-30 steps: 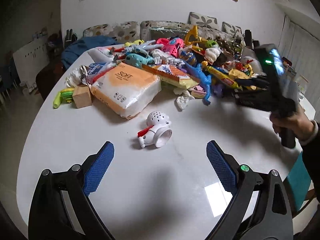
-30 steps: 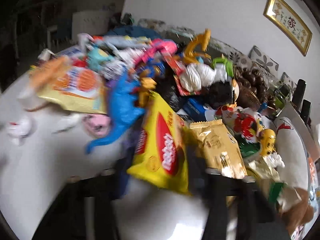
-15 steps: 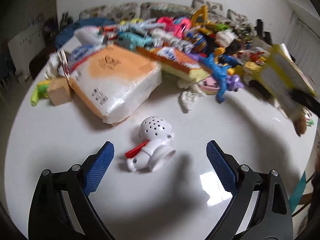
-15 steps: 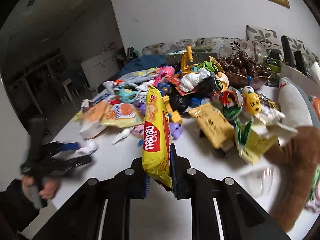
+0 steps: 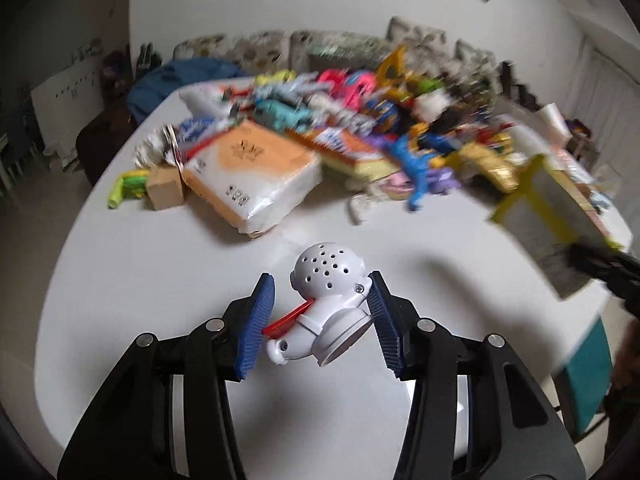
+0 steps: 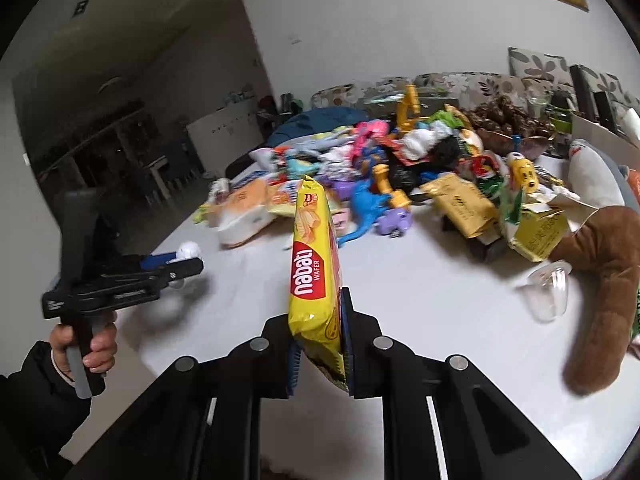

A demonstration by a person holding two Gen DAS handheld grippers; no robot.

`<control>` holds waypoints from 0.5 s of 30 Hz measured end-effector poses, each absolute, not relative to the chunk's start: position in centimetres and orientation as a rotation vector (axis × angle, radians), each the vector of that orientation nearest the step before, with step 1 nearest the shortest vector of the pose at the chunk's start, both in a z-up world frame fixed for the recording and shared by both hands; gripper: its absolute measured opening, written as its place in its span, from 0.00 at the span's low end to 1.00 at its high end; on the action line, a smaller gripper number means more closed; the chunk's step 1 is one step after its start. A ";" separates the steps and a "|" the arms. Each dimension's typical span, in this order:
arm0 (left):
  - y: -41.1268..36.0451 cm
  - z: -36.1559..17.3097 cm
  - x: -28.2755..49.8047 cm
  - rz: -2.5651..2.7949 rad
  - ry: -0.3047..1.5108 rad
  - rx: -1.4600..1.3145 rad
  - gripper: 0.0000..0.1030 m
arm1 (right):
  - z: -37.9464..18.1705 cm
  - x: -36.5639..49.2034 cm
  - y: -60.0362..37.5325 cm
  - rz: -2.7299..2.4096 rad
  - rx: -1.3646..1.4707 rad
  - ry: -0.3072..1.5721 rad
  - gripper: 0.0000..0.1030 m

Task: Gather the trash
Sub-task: 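Grasp the white toy with the left tool while the right tool grasps the yellow nabati wafer bag, then carry both items down to the cardboard box and open both tools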

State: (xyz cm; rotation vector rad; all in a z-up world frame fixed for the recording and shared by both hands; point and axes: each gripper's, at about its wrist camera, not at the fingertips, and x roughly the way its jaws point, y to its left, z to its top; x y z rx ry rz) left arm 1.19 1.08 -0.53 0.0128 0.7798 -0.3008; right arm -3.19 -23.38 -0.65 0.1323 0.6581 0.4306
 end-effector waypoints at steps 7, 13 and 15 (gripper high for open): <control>1.2 2.4 -7.3 -0.390 0.705 0.072 0.46 | 0.9 -9.3 -21.7 0.584 0.130 0.668 0.16; 1.2 0.7 -13.5 -0.477 0.754 0.132 0.46 | -1.3 -14.5 -20.7 0.722 0.106 0.829 0.16; 1.0 -1.4 -14.7 -0.505 0.813 0.138 0.46 | -3.5 -15.7 -20.0 0.733 0.061 0.908 0.16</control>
